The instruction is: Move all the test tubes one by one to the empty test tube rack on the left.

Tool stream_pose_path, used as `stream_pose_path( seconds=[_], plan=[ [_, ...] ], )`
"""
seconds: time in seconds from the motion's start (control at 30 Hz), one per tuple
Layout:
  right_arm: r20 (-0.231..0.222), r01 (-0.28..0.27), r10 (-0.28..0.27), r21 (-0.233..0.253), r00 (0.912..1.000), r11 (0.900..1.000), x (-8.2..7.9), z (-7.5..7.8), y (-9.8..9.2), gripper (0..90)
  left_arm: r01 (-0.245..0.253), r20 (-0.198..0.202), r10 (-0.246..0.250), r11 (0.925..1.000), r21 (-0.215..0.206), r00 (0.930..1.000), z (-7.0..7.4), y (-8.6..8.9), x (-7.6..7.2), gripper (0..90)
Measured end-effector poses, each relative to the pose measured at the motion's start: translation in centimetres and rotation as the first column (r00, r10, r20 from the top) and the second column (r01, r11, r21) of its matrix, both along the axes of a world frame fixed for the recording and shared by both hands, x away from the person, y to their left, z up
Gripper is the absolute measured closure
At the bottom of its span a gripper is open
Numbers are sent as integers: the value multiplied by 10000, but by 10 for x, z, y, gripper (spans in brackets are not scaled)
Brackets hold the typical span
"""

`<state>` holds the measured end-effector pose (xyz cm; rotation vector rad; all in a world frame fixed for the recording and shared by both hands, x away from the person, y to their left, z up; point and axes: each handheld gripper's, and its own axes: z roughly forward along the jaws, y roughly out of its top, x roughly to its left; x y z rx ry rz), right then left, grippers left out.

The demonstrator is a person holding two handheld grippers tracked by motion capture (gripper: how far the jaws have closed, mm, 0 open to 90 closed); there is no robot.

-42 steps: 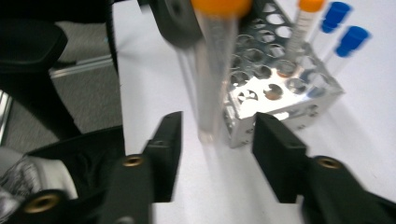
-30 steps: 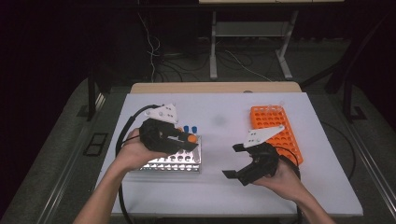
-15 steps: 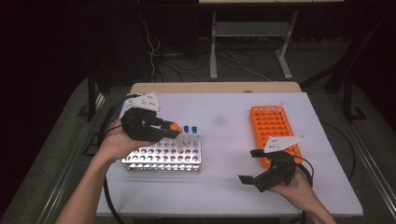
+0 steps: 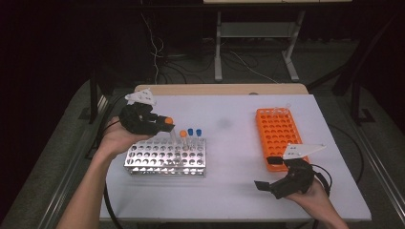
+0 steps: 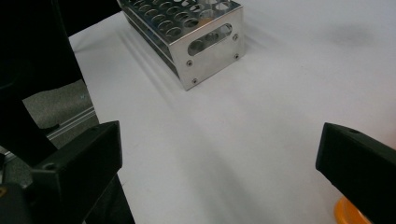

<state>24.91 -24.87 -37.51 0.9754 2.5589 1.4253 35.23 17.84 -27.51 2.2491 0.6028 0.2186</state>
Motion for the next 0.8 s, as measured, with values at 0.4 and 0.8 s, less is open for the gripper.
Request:
stream_pose_path(
  seconds=[0.4,0.8],
  plan=[
    [35,115,-115,11,9999,9999,1,-2,-5,1,-297,-165,295,9995,-114,9994,-23,0,15,692],
    [111,449,-449,-34,9989,9990,22,5,-12,1,-220,-740,205,9996,-195,9971,-47,-3,21,684]
  ],
)
